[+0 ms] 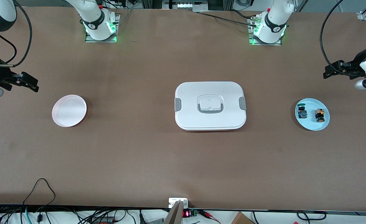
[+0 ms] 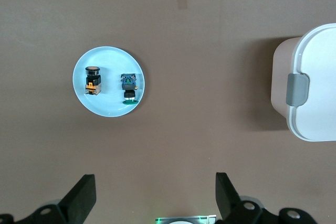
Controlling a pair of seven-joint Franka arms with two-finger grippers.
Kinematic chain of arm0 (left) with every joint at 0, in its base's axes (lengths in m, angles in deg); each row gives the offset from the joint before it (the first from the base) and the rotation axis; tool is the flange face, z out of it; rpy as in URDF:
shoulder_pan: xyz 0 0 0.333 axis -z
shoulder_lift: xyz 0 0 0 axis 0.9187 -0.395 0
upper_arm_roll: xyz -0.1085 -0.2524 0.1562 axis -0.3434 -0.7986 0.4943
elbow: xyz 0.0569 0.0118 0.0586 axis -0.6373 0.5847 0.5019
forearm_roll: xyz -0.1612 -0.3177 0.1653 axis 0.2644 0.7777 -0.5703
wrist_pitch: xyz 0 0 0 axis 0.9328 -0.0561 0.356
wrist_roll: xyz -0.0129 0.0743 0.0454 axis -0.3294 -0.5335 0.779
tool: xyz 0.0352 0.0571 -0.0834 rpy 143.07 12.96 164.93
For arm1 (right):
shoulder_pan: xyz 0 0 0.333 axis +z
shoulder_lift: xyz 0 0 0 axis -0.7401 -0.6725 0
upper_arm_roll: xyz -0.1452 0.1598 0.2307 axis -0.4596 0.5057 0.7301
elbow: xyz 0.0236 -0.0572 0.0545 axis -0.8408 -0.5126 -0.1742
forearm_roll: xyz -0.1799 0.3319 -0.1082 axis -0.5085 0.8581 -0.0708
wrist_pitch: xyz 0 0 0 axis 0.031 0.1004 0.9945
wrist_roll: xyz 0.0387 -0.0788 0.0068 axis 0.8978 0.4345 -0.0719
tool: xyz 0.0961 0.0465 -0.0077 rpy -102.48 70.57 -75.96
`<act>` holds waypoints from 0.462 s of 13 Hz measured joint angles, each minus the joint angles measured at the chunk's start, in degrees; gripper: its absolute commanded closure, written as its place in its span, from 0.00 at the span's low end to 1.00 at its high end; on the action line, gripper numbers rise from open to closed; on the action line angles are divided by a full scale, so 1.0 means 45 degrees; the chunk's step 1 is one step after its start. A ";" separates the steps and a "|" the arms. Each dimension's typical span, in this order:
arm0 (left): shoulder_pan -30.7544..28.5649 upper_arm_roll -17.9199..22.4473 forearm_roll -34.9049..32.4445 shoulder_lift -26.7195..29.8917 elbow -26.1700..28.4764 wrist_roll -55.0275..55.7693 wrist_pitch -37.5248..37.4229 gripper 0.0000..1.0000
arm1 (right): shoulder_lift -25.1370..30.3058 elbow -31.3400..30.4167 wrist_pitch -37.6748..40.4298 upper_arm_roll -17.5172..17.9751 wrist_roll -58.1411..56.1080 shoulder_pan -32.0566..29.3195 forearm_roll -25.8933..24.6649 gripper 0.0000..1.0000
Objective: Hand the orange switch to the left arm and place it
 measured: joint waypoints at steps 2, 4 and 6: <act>0.0000 0.0015 0.0000 0.0017 -0.0001 0.0000 0.0010 0.00 | -0.0001 0.0067 0.0244 -0.0027 0.0000 -0.0063 0.0001 0.00; -0.0001 0.0035 0.0000 0.0013 0.0006 0.0000 0.0012 0.00 | -0.0001 0.0075 0.0414 -0.0048 -0.0007 -0.0148 0.0004 0.00; -0.0016 0.0075 -0.0001 -0.0028 0.0041 0.0000 0.0012 0.00 | -0.0001 0.0075 0.0605 -0.0048 -0.0010 -0.0170 0.0020 0.00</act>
